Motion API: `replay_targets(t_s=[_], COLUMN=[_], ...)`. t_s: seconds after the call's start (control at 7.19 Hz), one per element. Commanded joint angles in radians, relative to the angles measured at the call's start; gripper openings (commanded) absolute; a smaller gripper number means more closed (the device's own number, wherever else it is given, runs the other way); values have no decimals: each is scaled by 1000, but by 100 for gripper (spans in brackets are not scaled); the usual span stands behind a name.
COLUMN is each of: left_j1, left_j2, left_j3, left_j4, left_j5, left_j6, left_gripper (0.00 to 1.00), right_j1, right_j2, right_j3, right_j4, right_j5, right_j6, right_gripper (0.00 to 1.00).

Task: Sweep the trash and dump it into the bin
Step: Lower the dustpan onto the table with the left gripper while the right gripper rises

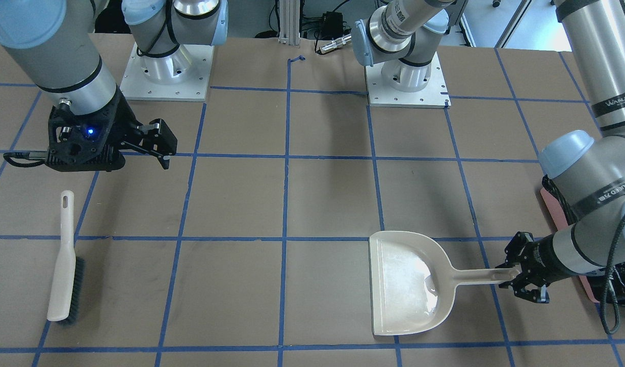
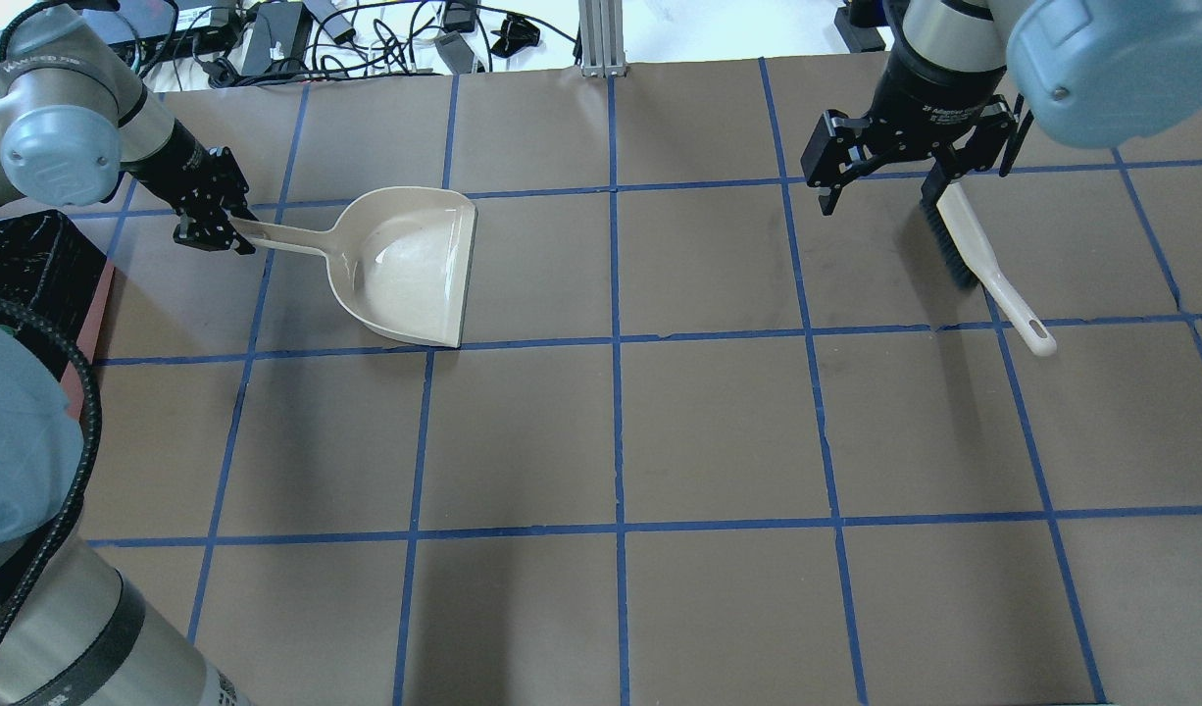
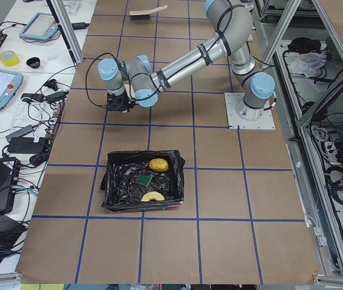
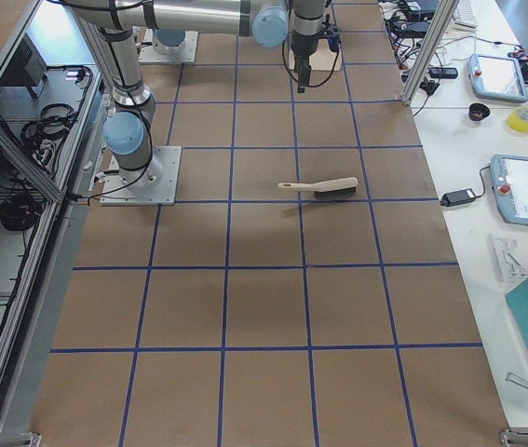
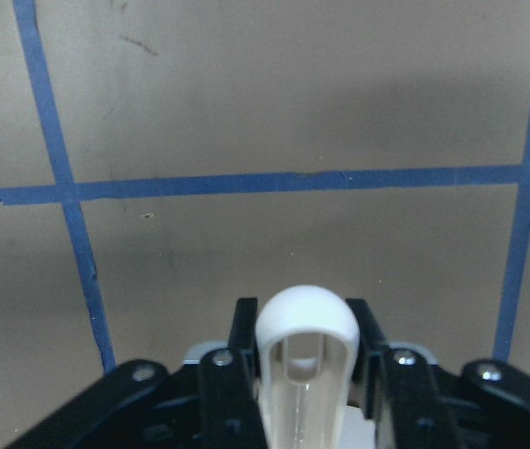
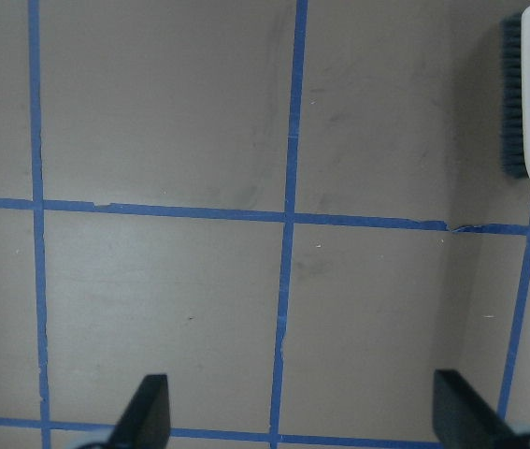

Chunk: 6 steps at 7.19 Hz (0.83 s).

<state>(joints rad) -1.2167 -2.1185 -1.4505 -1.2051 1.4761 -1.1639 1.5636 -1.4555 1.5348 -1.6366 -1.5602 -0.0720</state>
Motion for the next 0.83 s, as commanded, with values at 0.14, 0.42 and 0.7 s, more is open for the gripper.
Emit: replay_targets(t_s=[0.14,0.42,0.7], left_j1=[0,2,5], left_j2=[-11,5,25], left_j3=[1,1,15], left_j4=[16,15,13], left_j5=[-2,0,3], left_j6=[9,32,32], left_gripper=[63,78,88], right_j1=[-8,-13,-13], right_j2=[3,1,1], right_j3=[7,7,5], right_j4=[-6,-3,-6], right_j5=[-6,-14,-14], right_j6=[-25,-22,-12], right_gripper=[100,100,100])
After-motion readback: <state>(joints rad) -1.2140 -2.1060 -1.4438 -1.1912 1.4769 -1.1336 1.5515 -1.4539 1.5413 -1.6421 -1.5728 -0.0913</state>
